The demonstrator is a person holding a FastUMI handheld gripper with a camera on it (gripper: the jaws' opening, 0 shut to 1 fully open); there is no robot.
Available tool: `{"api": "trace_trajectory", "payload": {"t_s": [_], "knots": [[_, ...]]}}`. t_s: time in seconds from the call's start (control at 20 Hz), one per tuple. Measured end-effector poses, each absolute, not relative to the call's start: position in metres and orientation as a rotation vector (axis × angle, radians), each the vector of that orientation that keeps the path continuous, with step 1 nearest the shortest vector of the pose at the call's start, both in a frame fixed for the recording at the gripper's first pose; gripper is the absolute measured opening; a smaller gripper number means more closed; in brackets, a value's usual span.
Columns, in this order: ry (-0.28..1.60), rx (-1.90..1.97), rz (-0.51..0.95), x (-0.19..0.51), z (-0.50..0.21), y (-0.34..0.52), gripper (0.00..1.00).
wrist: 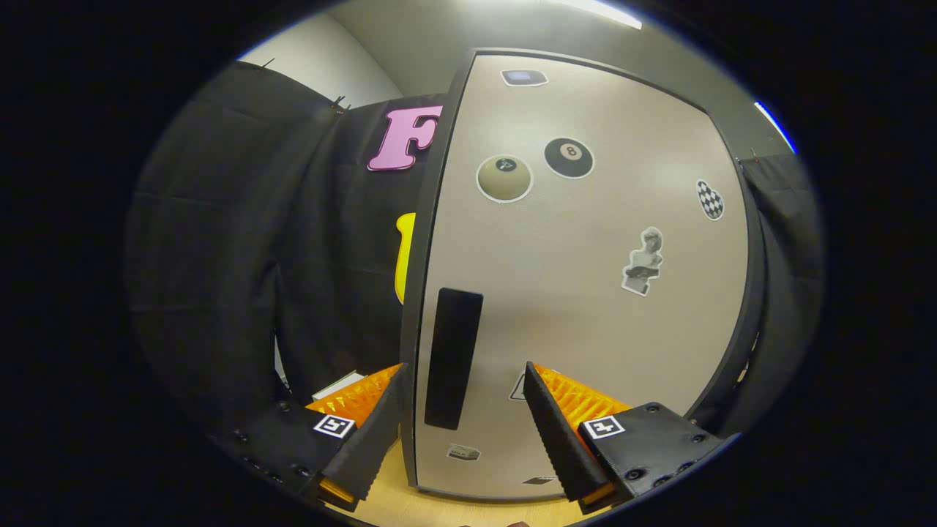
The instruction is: Open the shoe cabinet door, grab the shoes and put them into the shoe cabinet, then close the shoe cabinet door.
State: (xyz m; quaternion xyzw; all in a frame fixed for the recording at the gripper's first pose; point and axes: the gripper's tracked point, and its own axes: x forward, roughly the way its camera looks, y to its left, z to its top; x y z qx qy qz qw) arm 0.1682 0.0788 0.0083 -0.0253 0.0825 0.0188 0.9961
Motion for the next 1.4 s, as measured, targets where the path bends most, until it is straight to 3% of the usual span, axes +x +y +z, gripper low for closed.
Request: {"api": "trace_trajectory", "payload": {"t_s": [0.1,0.2,0.5,0.7,0.85,1.4], "knots": [[0.176,-0.045,0.035,0.180,0.003,0.084,0.97],[0.179,-0.053,0.013,0.190,0.001,0.083,0.88],[0.196,-0.015,-0.022,0.194,-0.003,0.091,0.40],[0.237,0.075,-0.020,0.191,-0.005,0.090,0.30],[0.228,0.087,0.004,0.184,-0.006,0.093,0.14],[0.201,0.069,0.095,0.120,0.001,0.081,0.13]]}}
